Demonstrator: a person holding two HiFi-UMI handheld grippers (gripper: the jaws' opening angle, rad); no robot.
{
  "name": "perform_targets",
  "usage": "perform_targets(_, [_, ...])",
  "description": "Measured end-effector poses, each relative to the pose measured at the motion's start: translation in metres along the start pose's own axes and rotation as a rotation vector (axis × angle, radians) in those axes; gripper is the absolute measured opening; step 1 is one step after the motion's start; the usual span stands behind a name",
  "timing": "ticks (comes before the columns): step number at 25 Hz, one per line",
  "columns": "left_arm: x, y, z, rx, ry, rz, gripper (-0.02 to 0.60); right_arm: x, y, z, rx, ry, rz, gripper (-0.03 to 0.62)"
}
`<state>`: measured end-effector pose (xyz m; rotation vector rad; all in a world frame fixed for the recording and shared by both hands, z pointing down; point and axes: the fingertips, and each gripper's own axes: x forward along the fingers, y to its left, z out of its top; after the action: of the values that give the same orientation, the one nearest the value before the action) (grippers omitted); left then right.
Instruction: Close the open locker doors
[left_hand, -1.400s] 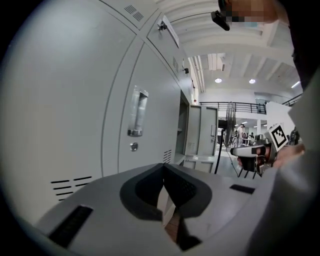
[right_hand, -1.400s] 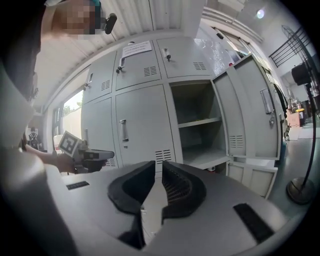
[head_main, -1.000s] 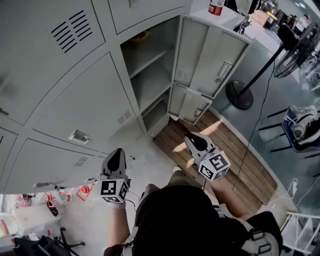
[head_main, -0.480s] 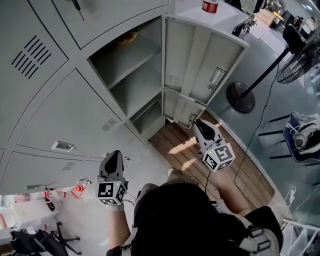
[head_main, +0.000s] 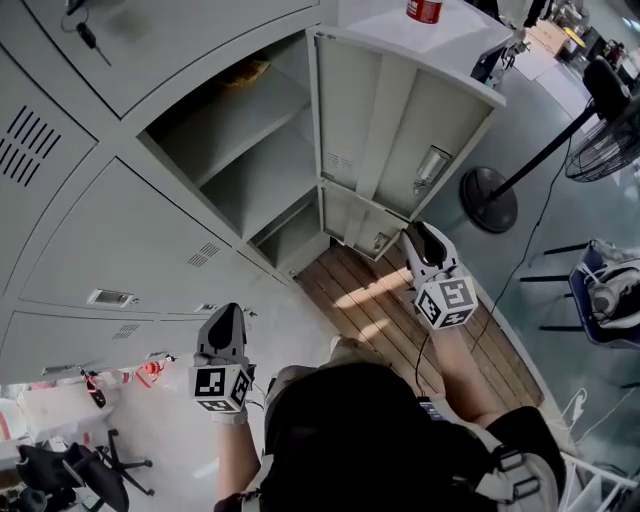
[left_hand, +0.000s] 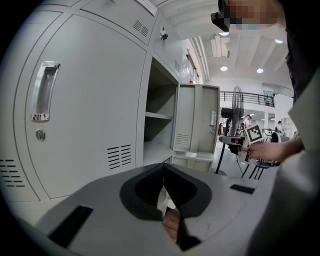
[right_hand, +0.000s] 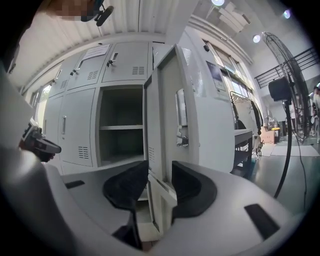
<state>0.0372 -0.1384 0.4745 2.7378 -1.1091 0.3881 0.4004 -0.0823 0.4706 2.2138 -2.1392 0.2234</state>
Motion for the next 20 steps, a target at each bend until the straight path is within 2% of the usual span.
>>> perform_targets(9, [0.004,-0.003,-0.005,-0.008,0.025,0.046,0.009,0.018,-0.046,-0.003,-0.023,0.013,-0.063,0.216])
perform_targets(20, [-0.002,-0.001,-0.011,-0.028,0.031,0.097,0.009,0.044,-0.052,0.005,-0.037,0.013,-0.018,0.227])
